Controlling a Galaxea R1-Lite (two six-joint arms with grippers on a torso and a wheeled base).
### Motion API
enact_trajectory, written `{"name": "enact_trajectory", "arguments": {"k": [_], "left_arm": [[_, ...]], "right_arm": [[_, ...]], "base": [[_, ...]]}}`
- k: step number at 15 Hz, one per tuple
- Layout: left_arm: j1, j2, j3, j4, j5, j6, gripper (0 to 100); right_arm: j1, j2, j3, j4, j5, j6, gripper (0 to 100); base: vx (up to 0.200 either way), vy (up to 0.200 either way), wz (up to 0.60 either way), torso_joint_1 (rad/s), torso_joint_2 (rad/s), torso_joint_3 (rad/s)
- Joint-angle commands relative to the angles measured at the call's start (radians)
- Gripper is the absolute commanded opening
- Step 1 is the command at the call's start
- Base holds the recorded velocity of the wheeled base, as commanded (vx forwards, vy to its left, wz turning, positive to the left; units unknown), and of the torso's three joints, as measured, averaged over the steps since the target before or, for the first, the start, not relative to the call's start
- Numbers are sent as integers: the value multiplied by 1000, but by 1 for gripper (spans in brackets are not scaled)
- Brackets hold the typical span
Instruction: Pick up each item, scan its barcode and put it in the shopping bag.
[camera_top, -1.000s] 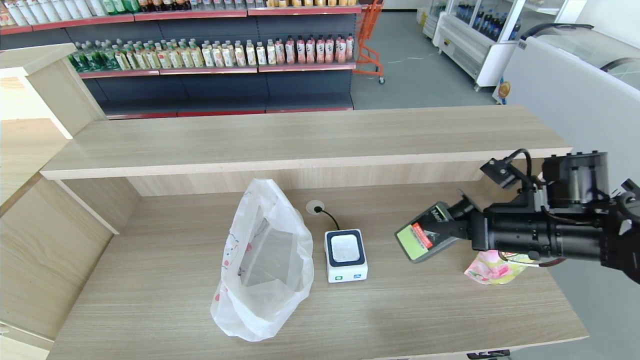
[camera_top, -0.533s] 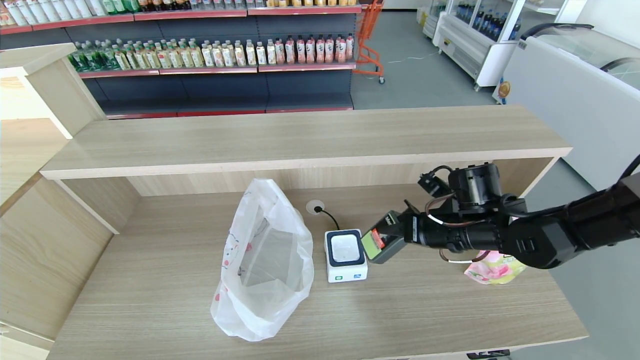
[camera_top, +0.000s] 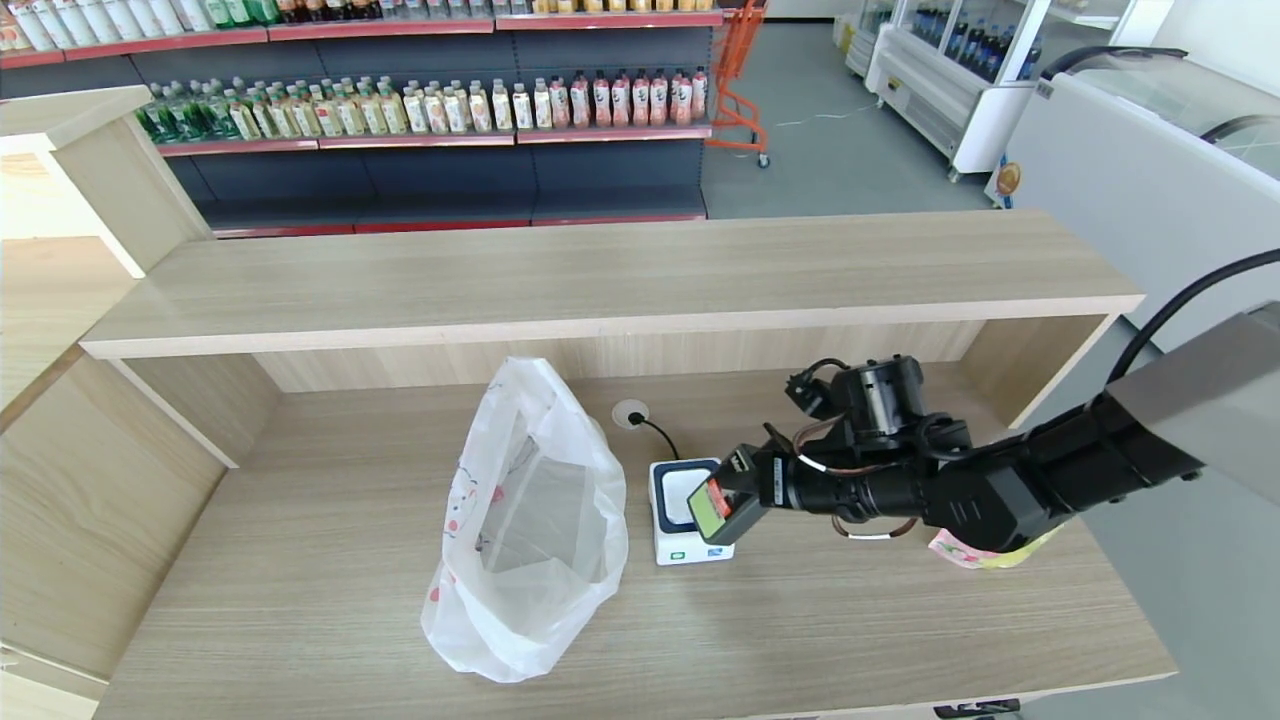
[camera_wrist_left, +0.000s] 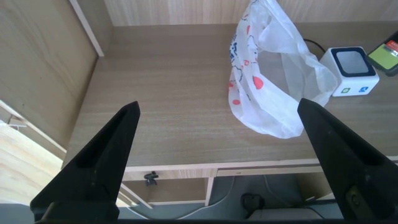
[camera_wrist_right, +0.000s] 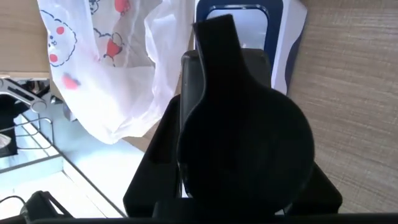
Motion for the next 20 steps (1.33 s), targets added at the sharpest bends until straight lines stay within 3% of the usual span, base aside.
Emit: {"name": "enact_trajectory", "arguments": {"k": [1,17,20], "left_arm": [[0,0,0,0,0,0,100],[0,0,0,0,0,0,100],[0,0,0,0,0,0,100]], "right_arm": [[17,39,-3,-20,-1,-1,0],[49,114,-92,-104,-56,6,0],[41,-113,-46,-95,-50,167,0]], "base": [[0,0,0,0,0,0],[0,0,0,0,0,0],[0,0,0,0,0,0]]}}
